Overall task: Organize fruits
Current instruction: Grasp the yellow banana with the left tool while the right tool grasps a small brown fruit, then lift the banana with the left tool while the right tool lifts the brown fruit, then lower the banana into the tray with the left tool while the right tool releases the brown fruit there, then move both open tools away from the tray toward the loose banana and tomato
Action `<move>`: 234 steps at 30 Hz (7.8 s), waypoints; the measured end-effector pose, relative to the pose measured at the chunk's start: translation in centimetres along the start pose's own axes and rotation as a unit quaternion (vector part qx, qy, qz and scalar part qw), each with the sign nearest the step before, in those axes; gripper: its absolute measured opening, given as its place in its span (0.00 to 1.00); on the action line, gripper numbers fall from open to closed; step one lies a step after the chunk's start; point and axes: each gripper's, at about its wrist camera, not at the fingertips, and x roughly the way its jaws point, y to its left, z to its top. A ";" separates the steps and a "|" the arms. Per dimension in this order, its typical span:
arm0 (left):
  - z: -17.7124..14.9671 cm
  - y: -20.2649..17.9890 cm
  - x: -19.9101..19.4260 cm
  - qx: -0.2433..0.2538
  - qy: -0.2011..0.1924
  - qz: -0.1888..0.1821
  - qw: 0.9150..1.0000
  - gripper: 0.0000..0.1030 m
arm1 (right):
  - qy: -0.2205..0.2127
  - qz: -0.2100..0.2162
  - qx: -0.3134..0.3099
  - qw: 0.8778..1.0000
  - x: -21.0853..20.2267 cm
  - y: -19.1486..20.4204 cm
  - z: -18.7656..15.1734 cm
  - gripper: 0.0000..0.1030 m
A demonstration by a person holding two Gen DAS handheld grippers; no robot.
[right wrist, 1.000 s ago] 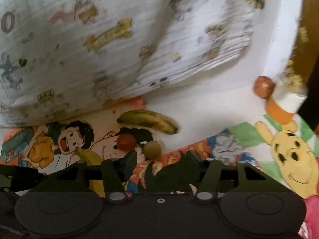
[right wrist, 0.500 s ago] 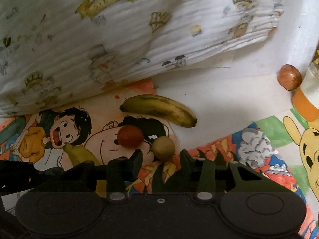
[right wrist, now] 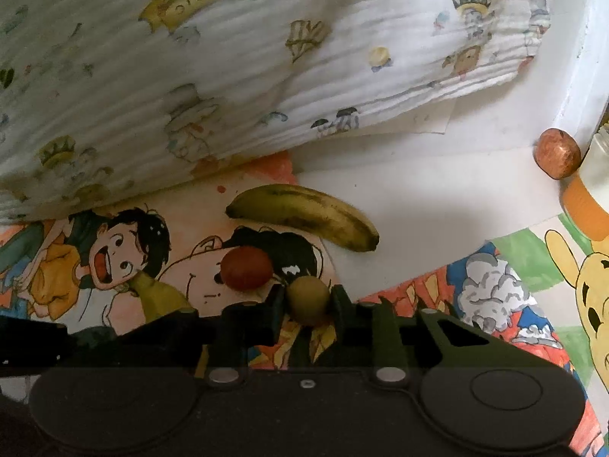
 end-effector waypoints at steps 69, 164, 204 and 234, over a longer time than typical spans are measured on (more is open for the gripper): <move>0.0 0.8 -0.9 -0.027 0.037 -0.011 0.999 0.37 | -0.036 -0.035 0.039 0.998 -8.7 2.9 -7.3 0.27; -10.4 -7.7 -3.5 0.106 0.113 -0.073 0.985 0.36 | -0.120 -0.153 0.245 0.950 -18.7 2.5 -24.2 0.38; -11.8 -3.5 -15.6 0.222 -0.019 -0.004 0.975 1.00 | -0.140 -0.237 0.262 0.925 -26.0 15.5 -26.5 0.99; -11.7 3.3 -16.3 0.202 0.043 0.067 0.976 1.00 | -0.059 -0.156 0.265 0.950 -20.7 20.0 -23.2 0.99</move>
